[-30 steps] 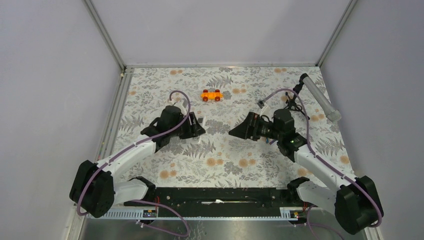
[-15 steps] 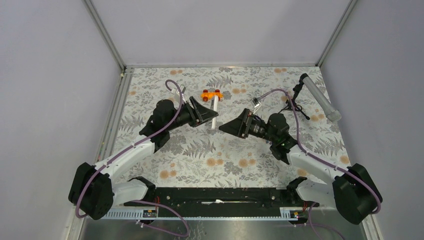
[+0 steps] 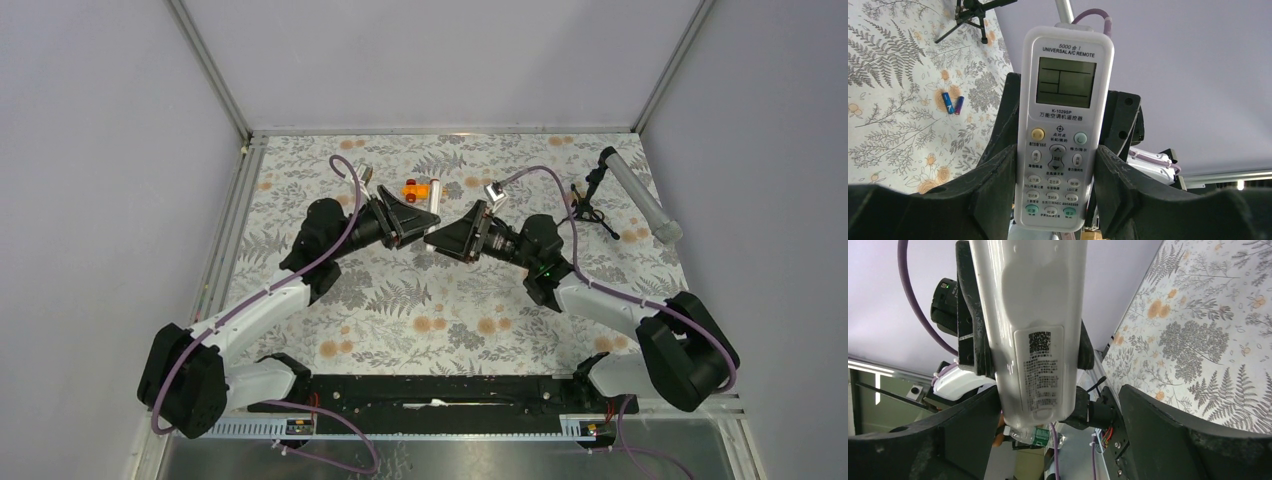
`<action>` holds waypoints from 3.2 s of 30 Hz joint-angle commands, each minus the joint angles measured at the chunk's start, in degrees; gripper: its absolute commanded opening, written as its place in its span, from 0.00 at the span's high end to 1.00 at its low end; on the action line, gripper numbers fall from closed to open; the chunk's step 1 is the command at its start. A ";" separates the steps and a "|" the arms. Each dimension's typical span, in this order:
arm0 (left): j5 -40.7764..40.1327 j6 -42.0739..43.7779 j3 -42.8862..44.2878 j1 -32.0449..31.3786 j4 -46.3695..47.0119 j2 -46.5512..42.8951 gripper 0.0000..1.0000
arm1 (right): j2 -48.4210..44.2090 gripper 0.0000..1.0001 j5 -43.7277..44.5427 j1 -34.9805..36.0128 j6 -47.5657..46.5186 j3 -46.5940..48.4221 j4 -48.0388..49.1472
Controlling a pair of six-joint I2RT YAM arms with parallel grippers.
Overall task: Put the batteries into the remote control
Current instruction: Pick up the remote control from the center of the board, then remove the battery cover from the remote control.
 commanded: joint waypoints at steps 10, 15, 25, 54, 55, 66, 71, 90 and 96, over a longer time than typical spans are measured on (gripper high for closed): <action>-0.28 -0.77 0.25 -0.57 5.84 -0.69 0.43 | 4.45 0.62 -4.00 1.72 5.53 2.60 13.69; -1.52 6.13 2.60 -0.57 -2.16 -1.49 0.08 | 1.58 0.67 -5.39 1.76 -2.18 3.34 5.07; -8.30 28.10 18.38 -0.56 -35.49 3.64 0.07 | -4.92 0.66 14.23 8.71 -37.26 9.56 -34.90; -9.84 25.21 15.59 -0.57 -35.63 10.58 0.59 | 5.56 0.67 15.25 11.01 -45.40 16.95 -40.76; -9.92 25.23 15.58 -0.56 -35.65 10.72 0.59 | 5.67 0.67 14.80 11.05 -45.69 17.05 -40.88; -7.69 31.89 14.19 0.58 -32.57 9.74 1.00 | 3.38 0.01 15.99 10.60 -42.70 16.41 -43.01; -0.16 32.41 6.40 6.20 -21.97 3.76 1.00 | -4.02 0.01 18.87 10.20 -33.23 10.32 -36.22; 1.03 20.22 -9.26 11.08 6.93 -11.79 1.00 | -12.30 0.26 22.41 9.96 -3.89 3.41 -21.08; 1.62 17.95 -9.56 11.03 8.03 -13.28 1.00 | -12.12 0.16 20.63 10.00 -1.61 1.23 -16.59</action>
